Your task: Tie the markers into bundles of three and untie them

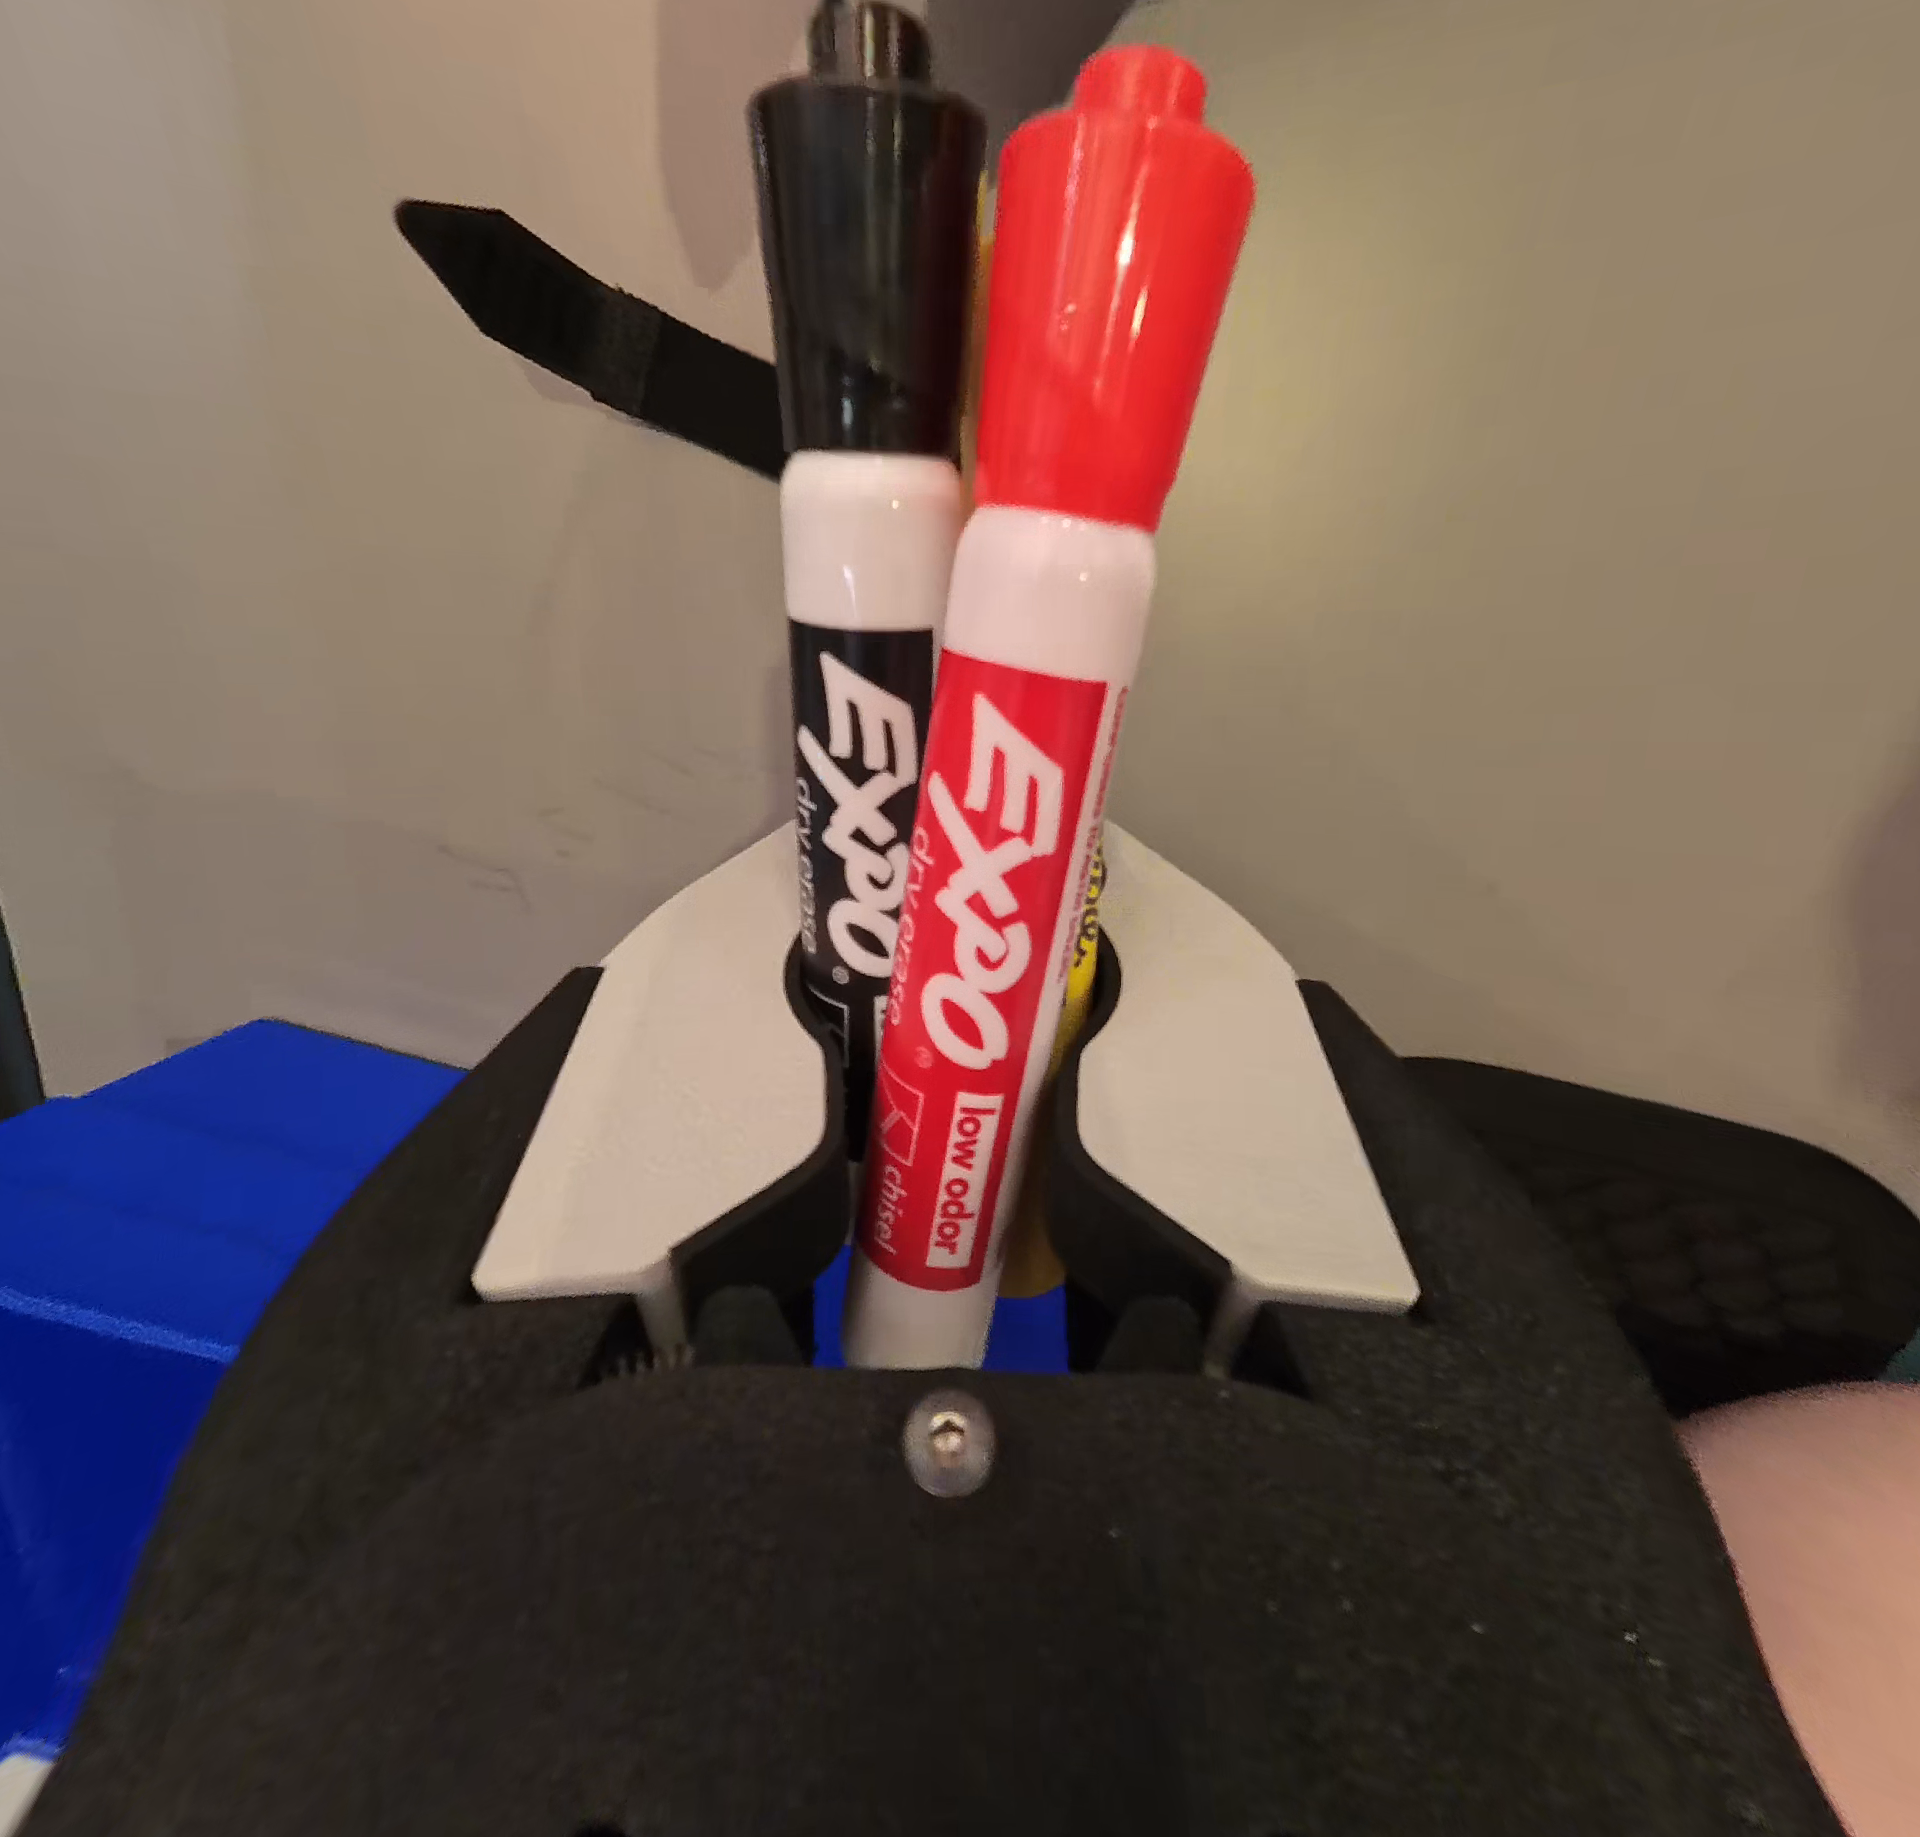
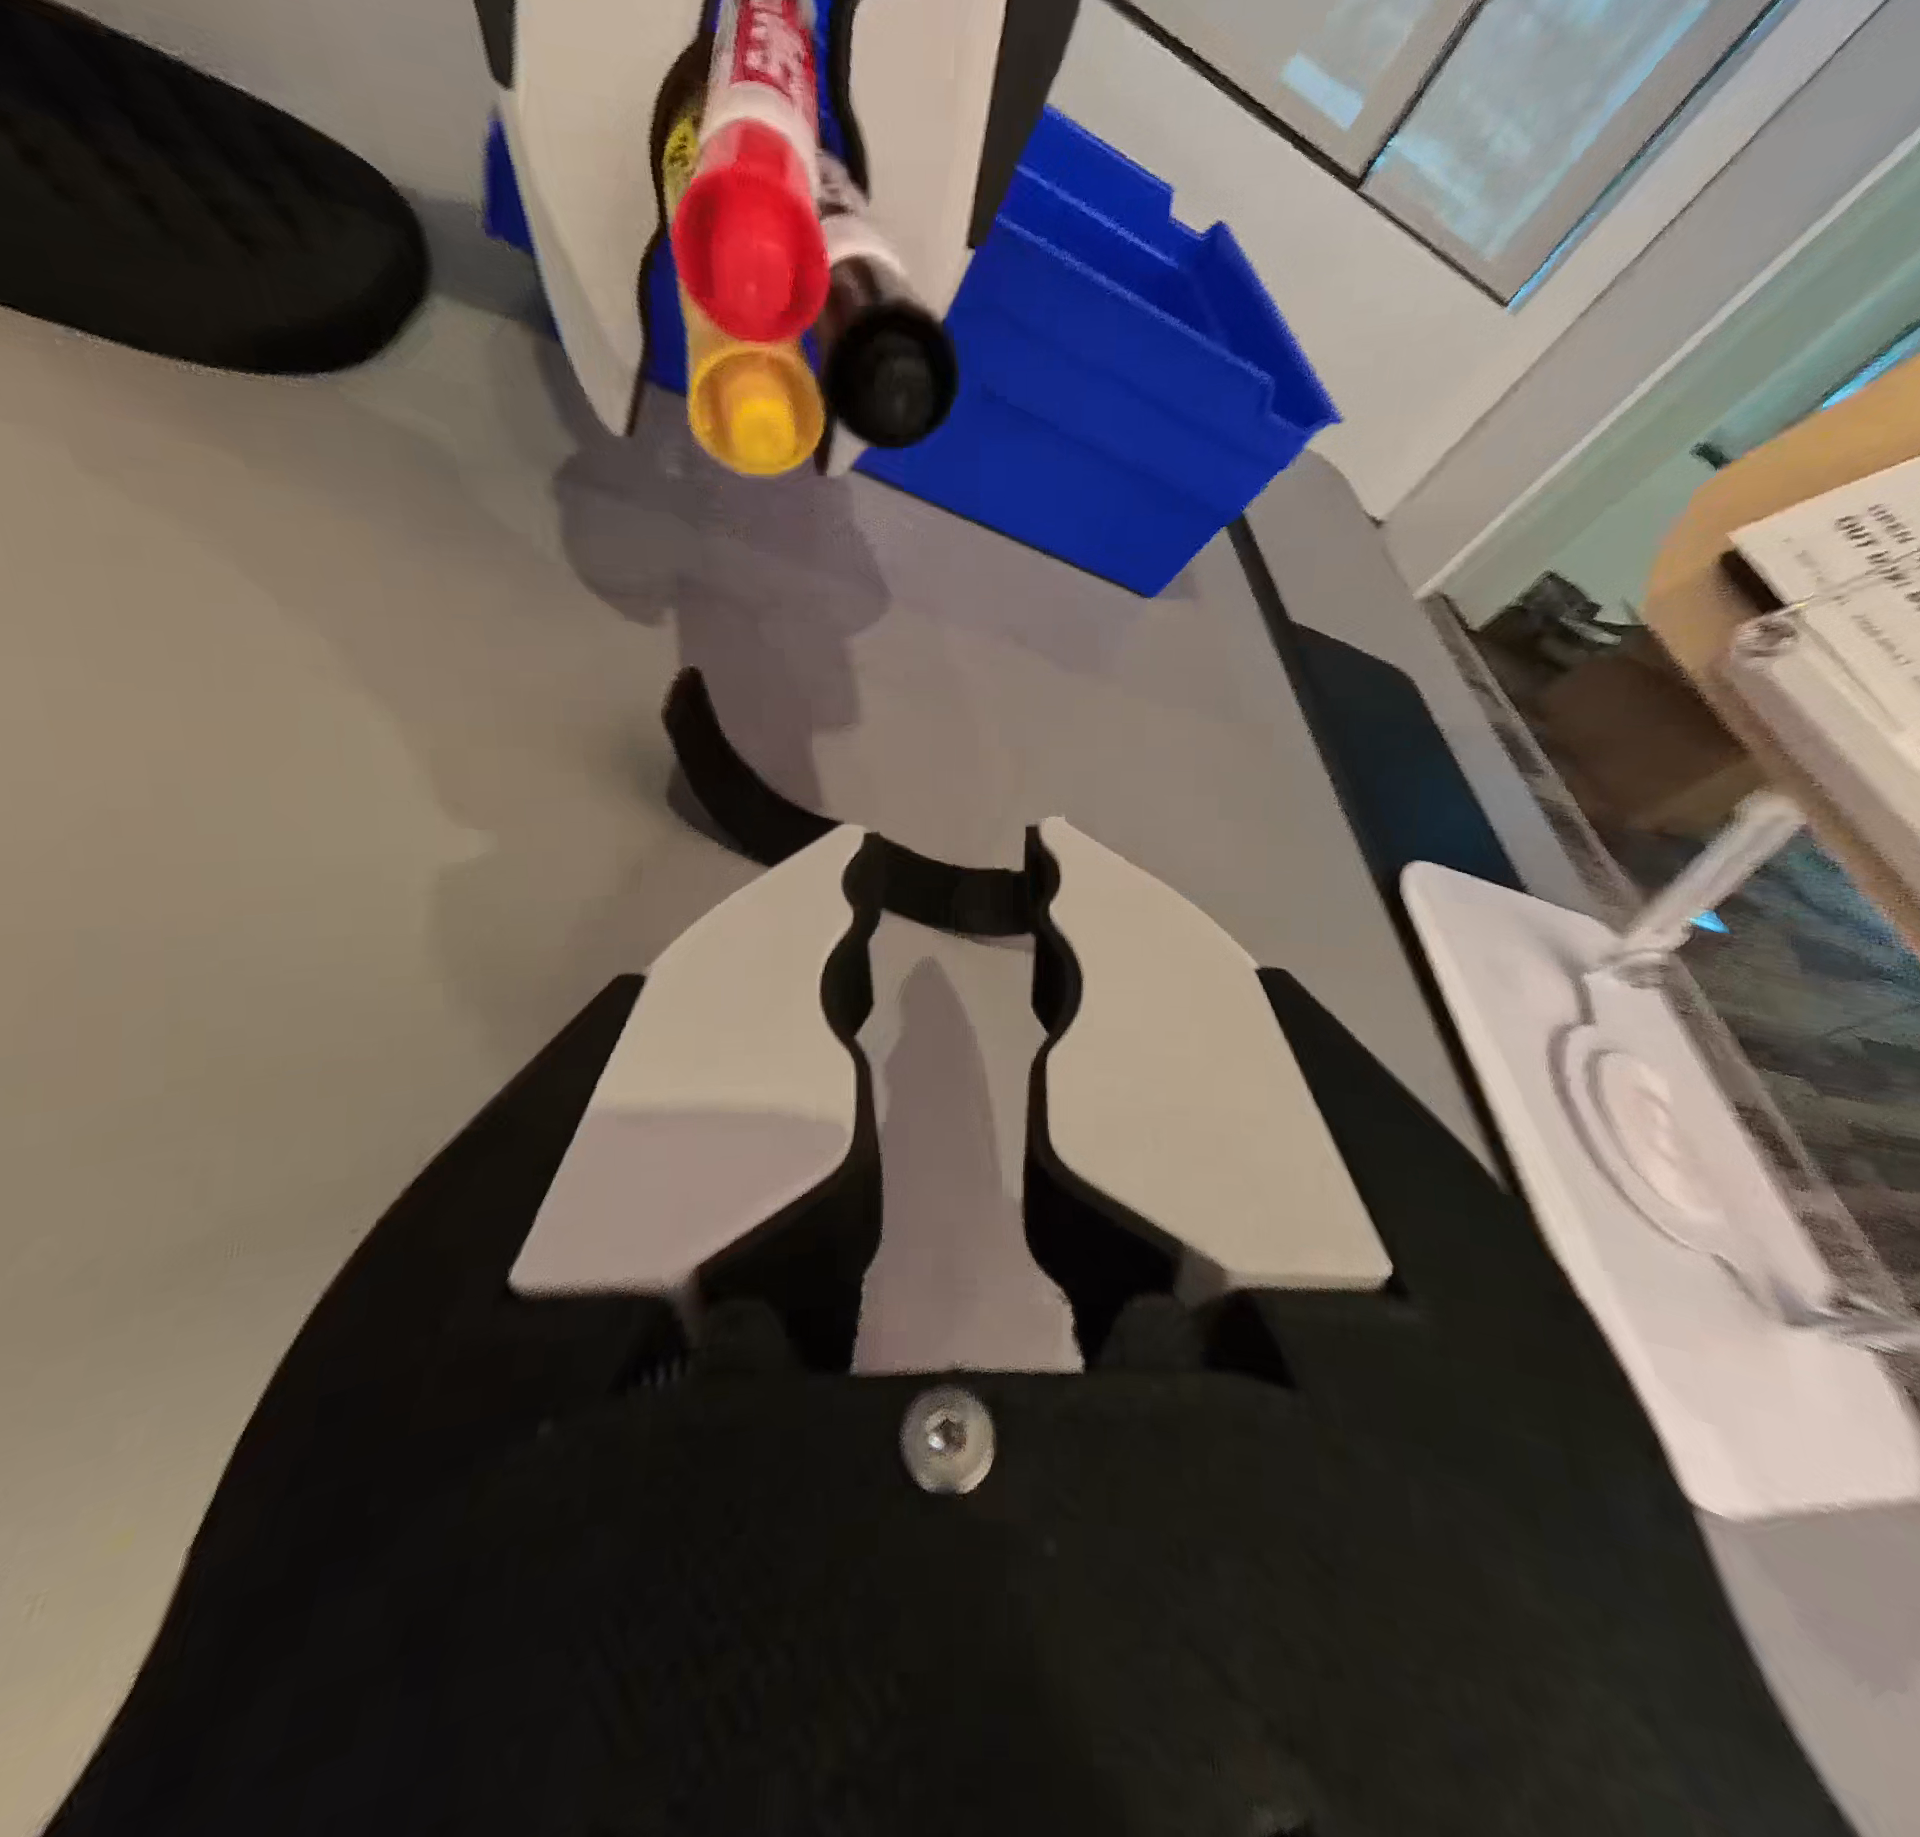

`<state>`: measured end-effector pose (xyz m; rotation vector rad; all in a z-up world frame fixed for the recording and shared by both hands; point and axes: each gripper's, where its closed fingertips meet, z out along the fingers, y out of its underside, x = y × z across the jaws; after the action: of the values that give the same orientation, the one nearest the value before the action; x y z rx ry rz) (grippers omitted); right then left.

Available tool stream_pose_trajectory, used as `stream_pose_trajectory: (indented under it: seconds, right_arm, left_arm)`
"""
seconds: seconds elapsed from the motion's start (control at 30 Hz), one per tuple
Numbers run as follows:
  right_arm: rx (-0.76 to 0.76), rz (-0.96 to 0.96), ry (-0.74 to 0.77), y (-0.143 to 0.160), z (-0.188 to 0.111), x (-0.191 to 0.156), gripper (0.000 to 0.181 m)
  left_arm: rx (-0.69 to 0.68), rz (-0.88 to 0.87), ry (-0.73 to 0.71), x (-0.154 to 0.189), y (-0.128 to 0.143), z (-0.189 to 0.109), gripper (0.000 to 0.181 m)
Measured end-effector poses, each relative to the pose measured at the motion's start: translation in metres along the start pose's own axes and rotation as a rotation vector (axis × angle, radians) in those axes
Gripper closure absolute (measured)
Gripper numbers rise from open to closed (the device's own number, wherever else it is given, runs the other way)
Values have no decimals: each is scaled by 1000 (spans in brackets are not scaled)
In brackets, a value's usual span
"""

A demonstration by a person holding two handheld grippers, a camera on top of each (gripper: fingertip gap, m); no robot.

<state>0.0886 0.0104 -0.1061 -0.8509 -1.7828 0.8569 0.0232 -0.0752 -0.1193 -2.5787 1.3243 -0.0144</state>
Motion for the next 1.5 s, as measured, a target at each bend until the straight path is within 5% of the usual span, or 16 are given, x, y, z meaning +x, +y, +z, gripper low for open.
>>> stream_pose_trajectory:
  seconds: [0.13, 0.43, 0.77, 0.87, 0.93, 1.1, 1.3, 1.5]
  right_arm:
    - [55, 110, -119, -4, 3, -15, 145]
    - [-31, -5, -178, -17, 30, -63, 144]
    - [-83, -3, -86, -5, 46, -54, 156]
    - [-130, -38, -111, 2, 51, -57, 157]
    - [-132, -46, -127, 1, 51, -61, 177]
    - [-159, -69, -196, 0, 44, -75, 178]
    - [-2, 213, -392, -52, -7, -79, 178]
    - [431, 807, -525, -110, -51, -25, 178]
  left_arm:
    - [9, -22, -29, -4, 0, -13, 139]
    - [-21, -74, -60, -25, 17, -6, 139]
    - [-52, -15, -44, -35, 25, 13, 139]
    - [6, -29, -31, -38, 15, 9, 139]
    - [33, -8, -39, -36, 10, 8, 139]
    - [7, -19, -59, -41, 9, 15, 139]
    - [20, -23, -41, -42, 4, 22, 139]
    - [39, 39, 8, -26, -15, 32, 139]
